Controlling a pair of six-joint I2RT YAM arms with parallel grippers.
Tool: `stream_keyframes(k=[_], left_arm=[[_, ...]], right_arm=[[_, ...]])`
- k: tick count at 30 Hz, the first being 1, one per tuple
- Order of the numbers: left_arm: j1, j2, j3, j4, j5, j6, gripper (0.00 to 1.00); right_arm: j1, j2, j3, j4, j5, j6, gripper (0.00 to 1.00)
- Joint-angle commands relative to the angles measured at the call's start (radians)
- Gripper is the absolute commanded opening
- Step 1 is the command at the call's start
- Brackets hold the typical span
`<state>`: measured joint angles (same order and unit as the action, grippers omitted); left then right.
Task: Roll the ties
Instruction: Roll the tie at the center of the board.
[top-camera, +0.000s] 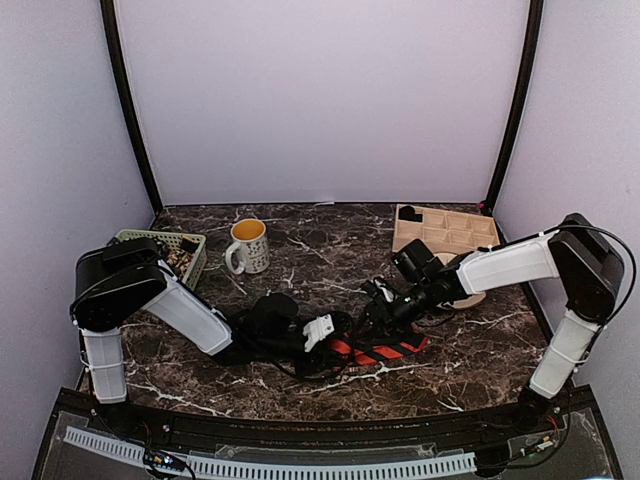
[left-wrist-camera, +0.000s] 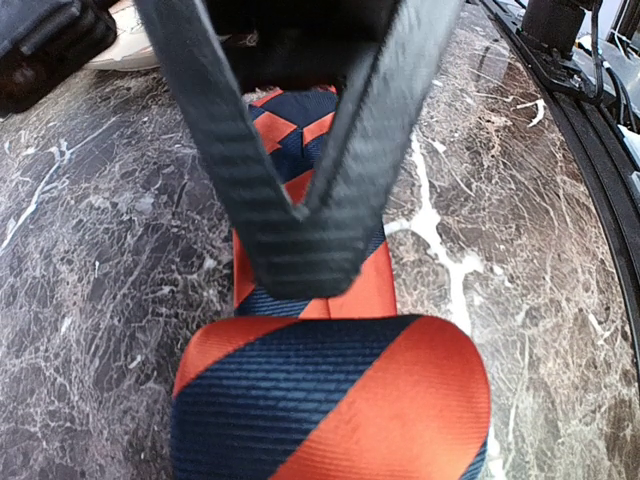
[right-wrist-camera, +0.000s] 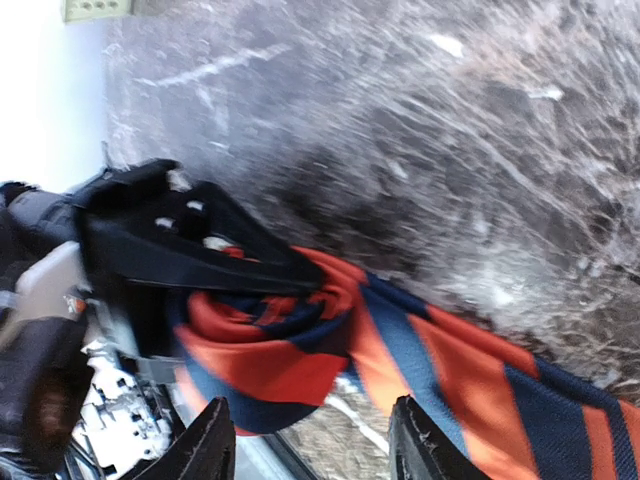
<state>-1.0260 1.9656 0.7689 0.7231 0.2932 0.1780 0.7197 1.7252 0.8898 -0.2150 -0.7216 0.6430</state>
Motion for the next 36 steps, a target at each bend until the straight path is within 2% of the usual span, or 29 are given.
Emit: stream_keyframes(k=[1, 4, 8, 14, 16, 20, 27, 30, 36], left_arm=[[-0.003, -0.004, -0.03, -0.157, -0.03, 0.026, 0.29], [-0.003, -0.001, -0.021, -0.161, -0.029, 0.025, 0.29], [-0.003, 0.003, -0.015, -0.163, -0.032, 0.021, 0.3], [-0.003, -0.002, -0.006, -0.166, -0.028, 0.011, 0.32], [-0.002, -0.014, 0.004, -0.167, -0.022, -0.001, 0.37], [-0.001, -0.036, 0.026, -0.159, 0.002, -0.013, 0.57], [-0.002, -0.041, 0.043, -0.098, 0.049, -0.058, 0.76], [-0.008, -0.029, 0.05, -0.064, 0.062, -0.086, 0.78], [-0.011, 0.015, 0.119, -0.049, 0.057, -0.09, 0.77]], right_arm=[[0.015, -0.023, 0.015, 0.087, -0.057, 0.078, 0.53], [0.043, 0.008, 0.036, 0.097, -0.065, 0.085, 0.52], [0.072, 0.05, 0.056, 0.083, -0.055, 0.08, 0.4], [0.06, 0.078, 0.049, -0.005, 0.008, 0.008, 0.0], [0.051, 0.081, 0.035, -0.022, 0.032, -0.019, 0.0], [0.029, 0.077, -0.003, -0.036, 0.068, -0.058, 0.0], [0.003, 0.068, -0.068, -0.047, 0.137, -0.099, 0.0], [0.003, 0.072, -0.073, -0.034, 0.145, -0.097, 0.0], [0.01, 0.081, -0.039, -0.035, 0.134, -0.089, 0.0]])
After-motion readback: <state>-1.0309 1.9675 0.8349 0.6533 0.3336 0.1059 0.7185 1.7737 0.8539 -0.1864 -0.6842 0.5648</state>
